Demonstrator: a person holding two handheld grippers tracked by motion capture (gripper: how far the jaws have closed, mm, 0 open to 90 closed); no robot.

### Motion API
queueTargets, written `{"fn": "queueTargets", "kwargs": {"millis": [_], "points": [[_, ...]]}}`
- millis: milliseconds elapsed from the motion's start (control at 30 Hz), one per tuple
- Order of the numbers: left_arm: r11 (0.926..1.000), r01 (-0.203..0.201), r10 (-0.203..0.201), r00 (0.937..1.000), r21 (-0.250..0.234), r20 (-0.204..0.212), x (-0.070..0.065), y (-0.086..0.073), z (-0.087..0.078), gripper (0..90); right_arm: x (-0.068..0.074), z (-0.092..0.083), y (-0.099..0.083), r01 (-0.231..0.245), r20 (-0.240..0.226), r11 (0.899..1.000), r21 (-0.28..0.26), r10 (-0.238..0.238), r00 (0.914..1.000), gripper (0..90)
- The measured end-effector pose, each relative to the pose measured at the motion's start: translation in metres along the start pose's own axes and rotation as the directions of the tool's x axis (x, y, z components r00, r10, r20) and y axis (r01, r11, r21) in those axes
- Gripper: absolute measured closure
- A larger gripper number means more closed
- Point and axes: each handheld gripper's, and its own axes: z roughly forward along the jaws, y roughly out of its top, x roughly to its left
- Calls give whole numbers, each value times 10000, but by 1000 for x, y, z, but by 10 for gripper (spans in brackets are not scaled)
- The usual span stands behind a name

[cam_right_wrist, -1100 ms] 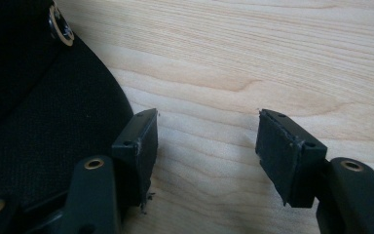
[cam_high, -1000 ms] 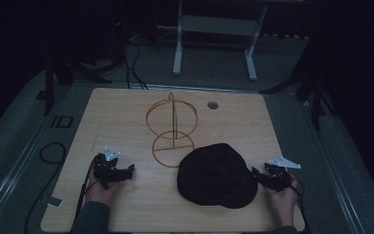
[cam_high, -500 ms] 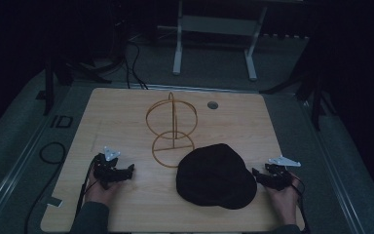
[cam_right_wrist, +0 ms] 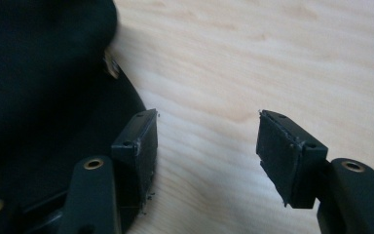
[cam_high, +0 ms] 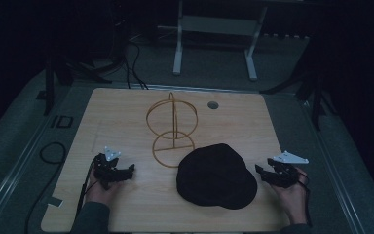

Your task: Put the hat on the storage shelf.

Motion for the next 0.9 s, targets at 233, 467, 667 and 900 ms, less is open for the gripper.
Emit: {"fn": "queueTargets", "kwargs": {"millis": [233, 467, 667, 900], "points": [[10000, 4, -4, 10000, -6, -2, 0, 0, 0, 108, 12, -11, 26, 792, -732, 9966, -244, -808, 9940, 401], [10000, 21, -21, 10000, -17, 2, 0, 0, 0, 108, 22, -14, 46, 1106, -1420, 9926, -501, -1167, 9830, 400], [10000, 23, -23, 10000, -8, 7, 0, 0, 0, 108, 38, -14, 65, 1708, -1893, 9835, -603, -1793, 9654, 397], [10000, 20, -20, 10000, -5, 6, 0, 0, 0, 108, 58, -12, 86, 2501, -2311, 9665, -568, -2565, 9385, 389]]}}
